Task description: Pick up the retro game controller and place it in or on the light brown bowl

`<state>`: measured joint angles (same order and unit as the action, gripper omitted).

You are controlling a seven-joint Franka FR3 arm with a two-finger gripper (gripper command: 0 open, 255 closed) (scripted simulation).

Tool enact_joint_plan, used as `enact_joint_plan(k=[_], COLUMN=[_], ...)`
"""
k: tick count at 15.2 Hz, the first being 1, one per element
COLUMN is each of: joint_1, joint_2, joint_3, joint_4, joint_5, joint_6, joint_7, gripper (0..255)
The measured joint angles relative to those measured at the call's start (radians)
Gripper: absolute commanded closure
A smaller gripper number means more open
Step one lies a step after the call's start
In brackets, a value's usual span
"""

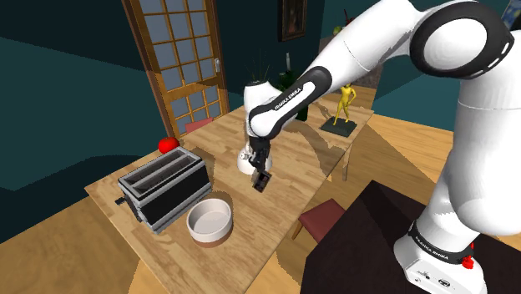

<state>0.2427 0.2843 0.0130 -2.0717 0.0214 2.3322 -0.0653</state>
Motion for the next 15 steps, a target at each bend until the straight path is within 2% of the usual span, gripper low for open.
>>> enact_joint_plan(k=[10,15], joint_1=[0.149,0.223], joint_2=[0.099,0.191], joint_3=[0.063,0.084], joint_4=[0.173,0.330], joint_5=[-0.028,-0.046], joint_6=[-0.071,-0.129], joint_7=[0.226,0.327], gripper=[255,255])
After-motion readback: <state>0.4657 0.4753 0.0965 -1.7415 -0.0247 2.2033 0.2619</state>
